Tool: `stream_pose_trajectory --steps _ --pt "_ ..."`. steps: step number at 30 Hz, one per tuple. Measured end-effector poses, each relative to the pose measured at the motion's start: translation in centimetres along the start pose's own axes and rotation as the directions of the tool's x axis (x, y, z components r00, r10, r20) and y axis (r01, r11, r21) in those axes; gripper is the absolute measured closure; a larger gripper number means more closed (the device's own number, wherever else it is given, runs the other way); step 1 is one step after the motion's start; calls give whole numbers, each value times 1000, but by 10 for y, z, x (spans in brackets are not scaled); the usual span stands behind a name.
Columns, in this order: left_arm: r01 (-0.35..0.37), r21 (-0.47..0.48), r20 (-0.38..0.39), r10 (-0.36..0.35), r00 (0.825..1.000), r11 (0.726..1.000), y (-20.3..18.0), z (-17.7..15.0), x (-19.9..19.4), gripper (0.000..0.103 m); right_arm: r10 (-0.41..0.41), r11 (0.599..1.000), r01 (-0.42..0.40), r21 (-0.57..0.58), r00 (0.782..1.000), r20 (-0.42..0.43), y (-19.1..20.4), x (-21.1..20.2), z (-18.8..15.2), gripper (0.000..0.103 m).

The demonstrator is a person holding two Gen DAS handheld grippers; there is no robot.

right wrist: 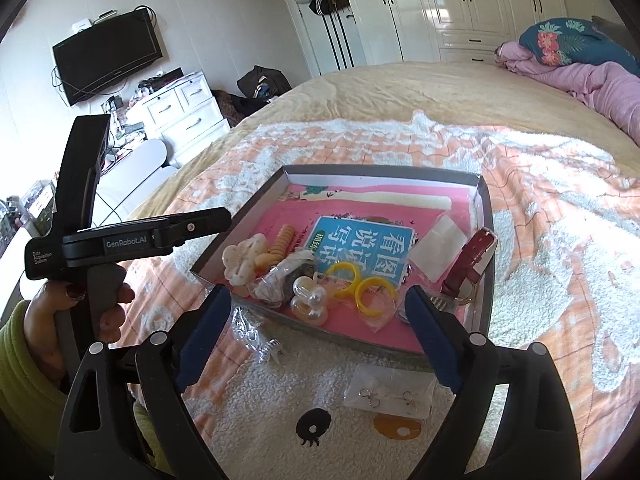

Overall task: Organize jewelry
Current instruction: 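Withdraw both tools from the grey box toward the remaining items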

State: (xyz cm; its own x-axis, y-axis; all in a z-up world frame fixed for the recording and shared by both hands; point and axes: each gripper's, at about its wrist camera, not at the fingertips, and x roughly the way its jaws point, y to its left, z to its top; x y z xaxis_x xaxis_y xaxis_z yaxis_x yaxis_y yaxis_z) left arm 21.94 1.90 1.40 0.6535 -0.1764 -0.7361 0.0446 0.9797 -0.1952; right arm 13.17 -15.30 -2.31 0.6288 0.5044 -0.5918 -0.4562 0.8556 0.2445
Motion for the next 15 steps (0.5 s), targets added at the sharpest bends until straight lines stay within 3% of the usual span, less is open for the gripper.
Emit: stream_pose_trajectory --steps 15 --pt "-9 20 60 8 998 1000 -5 -14 -41 10 0 999 1 -34 1000 31 11 -19 -4 15"
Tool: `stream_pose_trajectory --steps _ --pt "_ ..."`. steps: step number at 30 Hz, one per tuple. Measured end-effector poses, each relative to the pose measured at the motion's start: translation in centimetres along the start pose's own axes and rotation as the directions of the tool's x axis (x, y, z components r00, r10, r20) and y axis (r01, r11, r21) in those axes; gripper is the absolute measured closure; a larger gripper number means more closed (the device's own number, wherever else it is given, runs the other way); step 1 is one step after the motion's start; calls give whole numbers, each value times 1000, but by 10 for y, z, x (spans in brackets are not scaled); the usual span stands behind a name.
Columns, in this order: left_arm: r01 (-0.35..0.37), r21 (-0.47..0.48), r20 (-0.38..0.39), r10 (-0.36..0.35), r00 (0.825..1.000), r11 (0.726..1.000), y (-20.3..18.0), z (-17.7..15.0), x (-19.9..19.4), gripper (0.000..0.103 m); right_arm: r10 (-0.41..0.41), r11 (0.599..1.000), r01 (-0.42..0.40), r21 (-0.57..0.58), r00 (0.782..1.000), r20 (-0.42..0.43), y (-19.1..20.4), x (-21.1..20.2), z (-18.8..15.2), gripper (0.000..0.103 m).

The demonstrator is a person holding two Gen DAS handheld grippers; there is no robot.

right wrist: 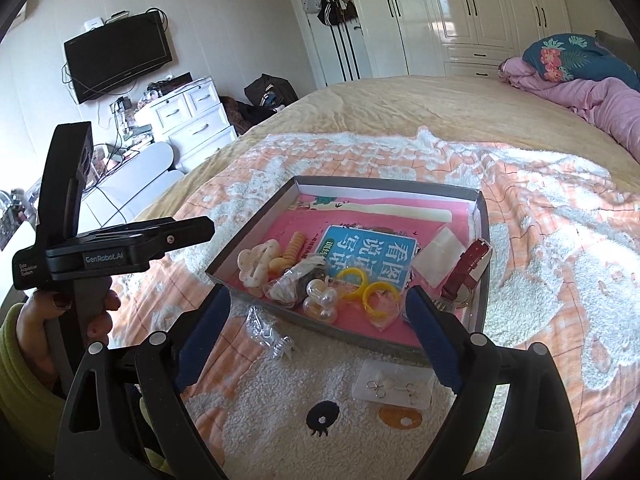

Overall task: Organize jewelry
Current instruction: 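Withdraw both tools from the grey box toward the remaining items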

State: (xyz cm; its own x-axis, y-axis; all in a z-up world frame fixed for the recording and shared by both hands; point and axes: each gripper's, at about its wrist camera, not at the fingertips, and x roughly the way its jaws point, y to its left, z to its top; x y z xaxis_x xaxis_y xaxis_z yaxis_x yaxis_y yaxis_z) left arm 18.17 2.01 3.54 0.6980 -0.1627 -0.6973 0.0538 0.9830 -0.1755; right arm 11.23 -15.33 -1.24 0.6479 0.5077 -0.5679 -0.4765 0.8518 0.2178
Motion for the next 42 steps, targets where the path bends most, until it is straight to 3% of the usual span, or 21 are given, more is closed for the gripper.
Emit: stream_pose_trajectory --steps 20,42 --pt "-28 29 -6 28 1000 999 -5 -40 -19 10 -57 998 57 2 997 -45 -9 -14 -36 15" --pt "-47 76 -97 54 994 996 -16 -80 3 10 -93 995 97 26 987 -132 -26 1 -75 15"
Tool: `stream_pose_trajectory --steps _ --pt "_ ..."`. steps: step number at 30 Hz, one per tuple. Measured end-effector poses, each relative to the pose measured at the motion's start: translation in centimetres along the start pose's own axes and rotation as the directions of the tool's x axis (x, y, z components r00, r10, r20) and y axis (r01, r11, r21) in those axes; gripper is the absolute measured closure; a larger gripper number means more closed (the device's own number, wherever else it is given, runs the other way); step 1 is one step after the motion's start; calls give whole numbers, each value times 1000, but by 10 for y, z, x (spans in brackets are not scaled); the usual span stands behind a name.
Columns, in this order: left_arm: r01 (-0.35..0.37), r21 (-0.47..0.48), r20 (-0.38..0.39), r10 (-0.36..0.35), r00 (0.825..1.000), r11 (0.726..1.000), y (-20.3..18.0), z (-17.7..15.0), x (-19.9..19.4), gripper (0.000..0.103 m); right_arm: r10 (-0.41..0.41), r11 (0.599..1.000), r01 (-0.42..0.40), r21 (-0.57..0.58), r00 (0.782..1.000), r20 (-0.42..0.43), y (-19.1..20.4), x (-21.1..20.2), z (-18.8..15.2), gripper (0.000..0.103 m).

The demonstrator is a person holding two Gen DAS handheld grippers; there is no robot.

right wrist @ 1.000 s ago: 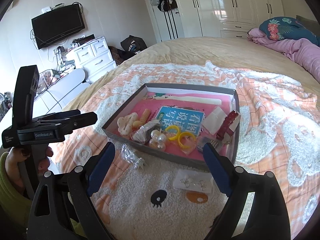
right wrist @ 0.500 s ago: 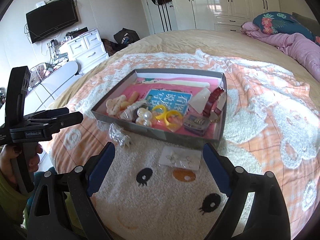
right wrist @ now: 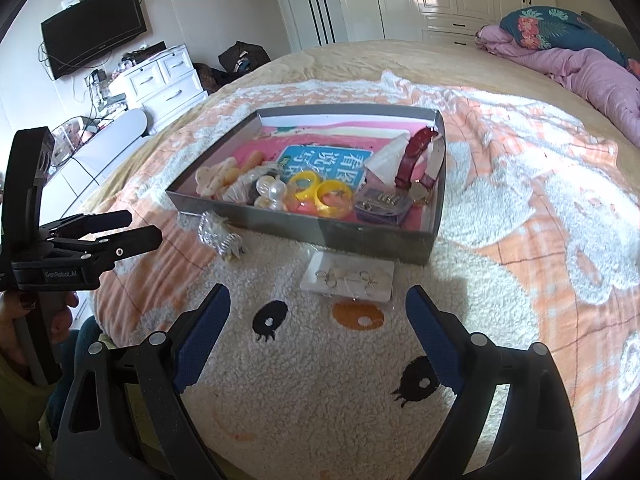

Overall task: Organize jewelry
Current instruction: 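Withdraw both tools from the grey box toward the remaining items, then grasp clear bag of springs with left tool while right grasps bagged earring card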

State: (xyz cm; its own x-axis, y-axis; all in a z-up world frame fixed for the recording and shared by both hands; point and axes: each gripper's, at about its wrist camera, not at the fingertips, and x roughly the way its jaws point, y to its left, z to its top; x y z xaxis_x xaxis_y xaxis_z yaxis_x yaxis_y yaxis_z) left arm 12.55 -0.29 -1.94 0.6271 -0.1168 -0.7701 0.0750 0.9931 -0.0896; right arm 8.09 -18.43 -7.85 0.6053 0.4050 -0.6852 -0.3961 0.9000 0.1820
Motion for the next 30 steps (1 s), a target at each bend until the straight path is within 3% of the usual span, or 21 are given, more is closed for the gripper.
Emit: stream_pose_trajectory --steps 14,30 --pt "-6 15 -57 6 998 1000 -4 -4 25 10 -27 999 28 20 998 -55 -6 42 -3 15" --pt "15 22 -101 -12 995 1000 -12 6 54 10 -97 994 99 43 995 -35 -10 66 6 14"
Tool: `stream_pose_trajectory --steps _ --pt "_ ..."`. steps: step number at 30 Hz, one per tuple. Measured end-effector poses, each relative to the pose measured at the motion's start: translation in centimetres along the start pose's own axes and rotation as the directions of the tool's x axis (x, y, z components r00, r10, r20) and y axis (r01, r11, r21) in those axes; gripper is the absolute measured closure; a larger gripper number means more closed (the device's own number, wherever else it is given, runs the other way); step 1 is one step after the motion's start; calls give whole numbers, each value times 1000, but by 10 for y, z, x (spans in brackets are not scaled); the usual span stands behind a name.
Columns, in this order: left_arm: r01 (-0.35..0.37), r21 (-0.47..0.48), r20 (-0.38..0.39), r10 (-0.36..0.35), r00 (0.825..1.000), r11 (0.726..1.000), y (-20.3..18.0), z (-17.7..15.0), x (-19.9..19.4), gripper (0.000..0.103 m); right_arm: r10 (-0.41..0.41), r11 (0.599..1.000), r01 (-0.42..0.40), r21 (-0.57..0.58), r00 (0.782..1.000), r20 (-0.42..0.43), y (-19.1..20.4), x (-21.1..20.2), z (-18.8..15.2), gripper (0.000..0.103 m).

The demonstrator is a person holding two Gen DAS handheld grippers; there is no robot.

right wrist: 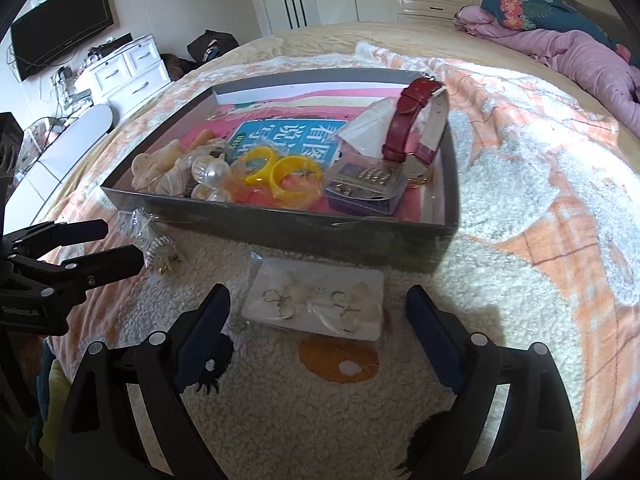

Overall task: Organize jewelry
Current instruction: 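Grasp clear bag of springs with left tool while right grasps bagged earring card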

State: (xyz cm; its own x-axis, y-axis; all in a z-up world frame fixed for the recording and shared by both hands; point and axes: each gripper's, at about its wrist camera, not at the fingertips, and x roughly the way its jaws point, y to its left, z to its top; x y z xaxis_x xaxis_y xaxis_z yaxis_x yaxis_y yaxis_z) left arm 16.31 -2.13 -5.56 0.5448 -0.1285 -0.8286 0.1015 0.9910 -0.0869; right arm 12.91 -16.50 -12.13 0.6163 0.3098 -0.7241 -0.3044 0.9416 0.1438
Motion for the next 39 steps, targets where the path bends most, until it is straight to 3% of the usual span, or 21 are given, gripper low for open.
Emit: stream_pose_trajectory --steps 4,6,12,16,23,25,27,29,39 --pt "22 12 -15 -22 1000 1000 -6 3 7 10 -25 1000 25 1 1000 3 -4 -2 -6 14" --pt "24 21 -20 -23 1000 999 -10 4 12 10 -9 1000 9 12 1000 7 -4 0 -6 6" --pt "26 31 -38 -25 999 999 -16 7 22 10 -12 1000 12 2 1000 25 -3 4 -7 6" --pt "29 30 -42 -28 999 999 -16 10 26 10 -5 1000 4 19 999 37 -10 2 -6 27" --pt "5 35 -41 -3 999 999 -19 12 32 10 32 999 -31 -18 999 34 -16 -9 -9 33" --pt "-10 43 -43 12 999 999 -21 12 32 15 40 999 -39 -24 999 32 -17 -14 -12 33" --pt "-33 59 -37 35 999 998 -23 11 32 30 53 998 -53 -22 998 28 -17 -19 -13 33" --pt "-18 65 -33 20 999 998 -24 11 29 38 61 998 -60 -24 998 29 -16 -24 -14 33" --pt "21 50 19 -22 1000 999 -20 6 -3 41 96 991 -91 -94 994 48 4 -48 -12 33"
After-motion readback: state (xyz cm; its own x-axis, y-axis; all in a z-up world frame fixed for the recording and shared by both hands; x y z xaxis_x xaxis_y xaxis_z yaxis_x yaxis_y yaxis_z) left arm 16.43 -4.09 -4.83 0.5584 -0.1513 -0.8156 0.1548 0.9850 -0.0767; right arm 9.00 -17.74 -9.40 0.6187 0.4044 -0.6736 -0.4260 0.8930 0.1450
